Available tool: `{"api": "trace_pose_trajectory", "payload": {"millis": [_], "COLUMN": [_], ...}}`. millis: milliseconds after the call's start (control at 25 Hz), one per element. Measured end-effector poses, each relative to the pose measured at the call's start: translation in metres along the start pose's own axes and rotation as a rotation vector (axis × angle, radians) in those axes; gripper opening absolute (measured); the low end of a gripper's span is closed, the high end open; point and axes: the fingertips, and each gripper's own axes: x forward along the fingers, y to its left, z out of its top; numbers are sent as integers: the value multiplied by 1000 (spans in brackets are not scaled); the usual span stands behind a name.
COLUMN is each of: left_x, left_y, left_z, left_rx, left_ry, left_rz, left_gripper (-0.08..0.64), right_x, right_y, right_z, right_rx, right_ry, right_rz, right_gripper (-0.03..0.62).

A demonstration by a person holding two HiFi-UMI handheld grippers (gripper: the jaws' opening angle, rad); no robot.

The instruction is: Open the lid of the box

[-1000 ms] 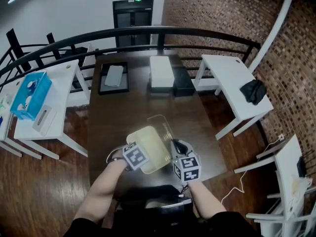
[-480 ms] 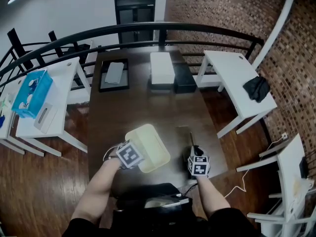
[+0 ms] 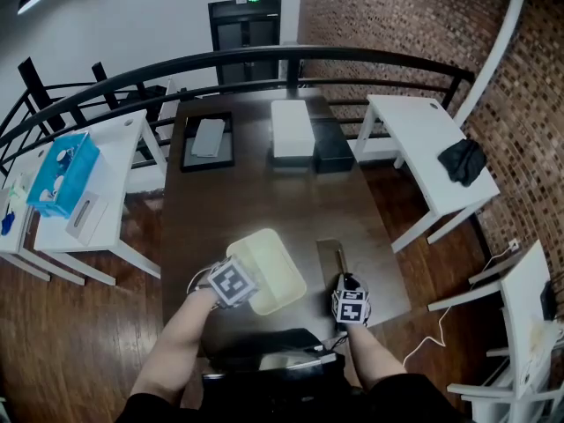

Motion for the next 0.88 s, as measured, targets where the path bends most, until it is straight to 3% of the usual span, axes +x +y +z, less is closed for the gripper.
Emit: {"api": "trace_pose_trajectory", "payload": {"millis": [160,280,400,560,680,760,880], "left_x": [-7,-7,-13,-48,-89,-124,-182], "left_y": [6,5,7,10,28,40,46], "left_z": [3,-5,-5,16,30,32,28], "left_rx": [69,53,21,-67,-185,-257,-295], "left_ry": [-15,-58,-166,-394,-611,-766,-989], "left_rz": [58,49,51,65,93,128,208], "left_gripper": [21,23,23,23,23,23,23], "right_x": [-15,-42,-78,-122,-151,-164,-186], "right_y": [-4,-10,-19,-27,-24,-22,-17], "right_z": [17,49,90,137,166,177,193], "right_rx": [-2,25,62,96,108,113,108], "right_ry": [-68,-175,-295,-432,-505,-540,-596], "right_rz": [-10,-4,16,36,51,62,71], "right_gripper": [18,18,5,3,3,3,2]}}
